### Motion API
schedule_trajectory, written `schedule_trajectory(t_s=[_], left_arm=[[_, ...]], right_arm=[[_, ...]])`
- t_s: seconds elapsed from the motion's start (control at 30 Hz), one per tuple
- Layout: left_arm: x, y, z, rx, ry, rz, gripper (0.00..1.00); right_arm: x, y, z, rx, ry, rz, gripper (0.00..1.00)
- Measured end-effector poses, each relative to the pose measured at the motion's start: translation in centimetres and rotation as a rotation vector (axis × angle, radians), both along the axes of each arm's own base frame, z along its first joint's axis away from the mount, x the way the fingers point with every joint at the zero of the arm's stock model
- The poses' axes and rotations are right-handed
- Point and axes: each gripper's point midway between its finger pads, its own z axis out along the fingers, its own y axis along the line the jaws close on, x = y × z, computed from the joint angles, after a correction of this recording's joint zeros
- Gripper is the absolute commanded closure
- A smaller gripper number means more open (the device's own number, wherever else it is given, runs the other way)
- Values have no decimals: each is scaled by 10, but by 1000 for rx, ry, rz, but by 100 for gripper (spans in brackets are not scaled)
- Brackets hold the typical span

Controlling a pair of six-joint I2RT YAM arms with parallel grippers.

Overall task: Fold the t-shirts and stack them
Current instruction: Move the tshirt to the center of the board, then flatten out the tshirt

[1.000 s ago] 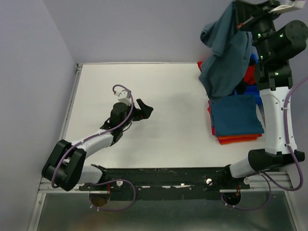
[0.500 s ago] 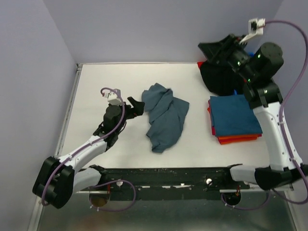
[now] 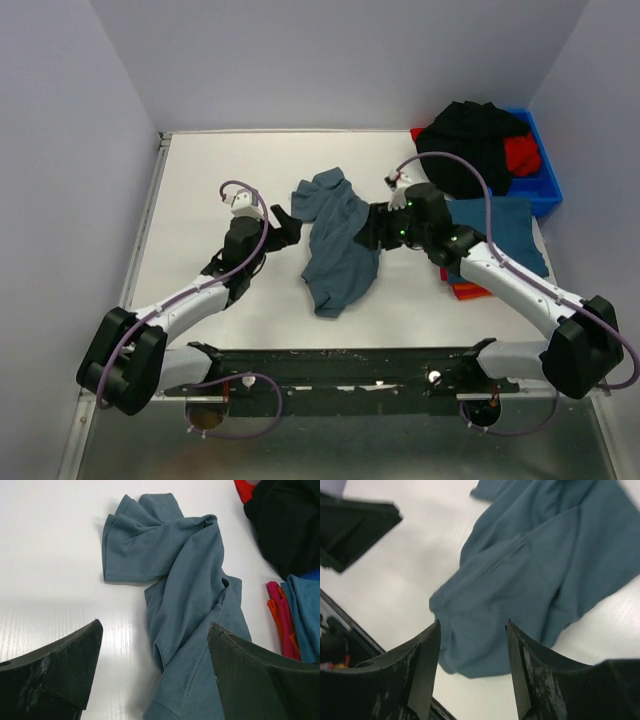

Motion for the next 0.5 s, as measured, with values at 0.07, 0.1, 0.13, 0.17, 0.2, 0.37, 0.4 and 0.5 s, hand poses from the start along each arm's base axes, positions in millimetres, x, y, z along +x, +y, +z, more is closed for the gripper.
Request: schedule_trajectory(t_s=[0.07,0.1,0.13,0.17,0.2,0.37,0.4,0.5], left_arm=[[1,-1,-4,8,18,-5,6],[1,-2,-4,10,21,-5,6],[1,-2,-4,10,21,-5,6],[2,-2,-3,11,20,-4,6],[2,-2,-1,12,19,-2,6],[2,11,2,15,20,68,5],[2,16,6,8,15,98,5],[0,30,14,-15,-4,169,5]], right_arm=[[-20,16,-18,-50,3,63,38],[-30,26,-23,-67,-8,99,39],[-39,34,-29,-87,-20,134,39],[-47,42,-32,-103,-35,163,39],[-54,50,-36,-119,-47,191,39],[-70,77,-53,-202,-117,262,38],[-72,81,-58,-221,-129,271,37],[-78,91,-75,-290,-159,297,36]])
